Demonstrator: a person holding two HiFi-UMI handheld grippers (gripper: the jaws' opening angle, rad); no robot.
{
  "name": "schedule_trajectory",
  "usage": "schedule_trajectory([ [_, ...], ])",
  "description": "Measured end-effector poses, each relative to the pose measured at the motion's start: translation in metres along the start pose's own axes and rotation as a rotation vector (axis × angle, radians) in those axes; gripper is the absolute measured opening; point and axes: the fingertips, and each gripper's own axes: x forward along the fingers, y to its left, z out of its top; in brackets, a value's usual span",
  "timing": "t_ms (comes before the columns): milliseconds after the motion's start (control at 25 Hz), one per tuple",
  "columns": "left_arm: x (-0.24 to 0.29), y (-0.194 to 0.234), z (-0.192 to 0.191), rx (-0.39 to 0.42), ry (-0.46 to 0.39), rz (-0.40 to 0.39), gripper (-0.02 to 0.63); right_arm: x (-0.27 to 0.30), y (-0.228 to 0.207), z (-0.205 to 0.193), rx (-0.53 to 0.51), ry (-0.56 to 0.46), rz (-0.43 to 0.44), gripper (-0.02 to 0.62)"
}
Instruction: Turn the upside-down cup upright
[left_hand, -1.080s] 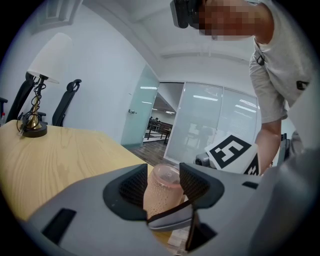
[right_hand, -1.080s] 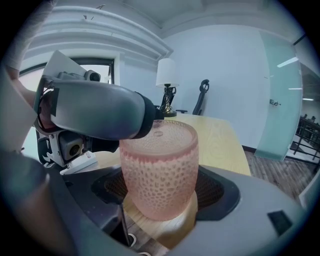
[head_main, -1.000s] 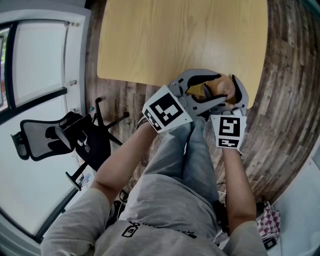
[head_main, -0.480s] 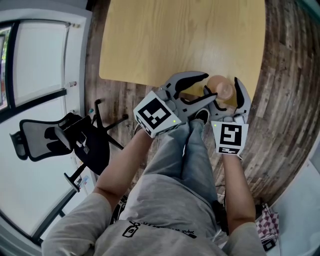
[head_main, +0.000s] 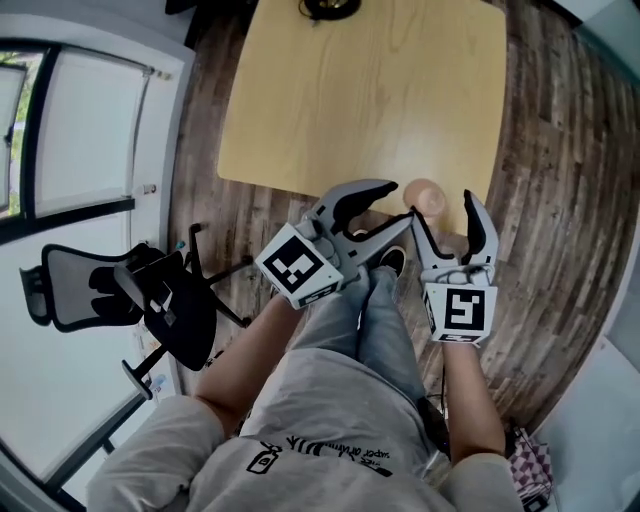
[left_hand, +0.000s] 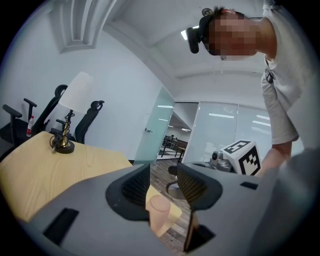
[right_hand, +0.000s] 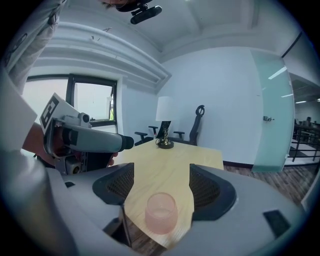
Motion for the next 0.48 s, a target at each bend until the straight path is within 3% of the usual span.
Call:
schedule_trajectory([
  [80, -0.004, -0.01, 0.016, 0.015, -0.009, -0.002, 0.16, -0.016, -0.001, 0.016, 0.007, -0.02, 0.004, 0.352],
  [200, -0.011, -0.028, 0.04, 0.037, -0.02, -0.012, 0.134, -0.045, -0.005, 0.042, 0.012, -0.06, -0.016, 0.239],
  [360, -0.021, -0.051, 0.064, 0.058, -0.003, -0.002, 0.047, -0.077, -0.005, 0.07, 0.035, -0.094, -0.024, 0.161],
  [480, -0.026, -0.076, 0.07, 0.054, 0.016, -0.019, 0.028, -0.096, 0.002, 0.083, 0.08, -0.117, -0.013, 0.099],
])
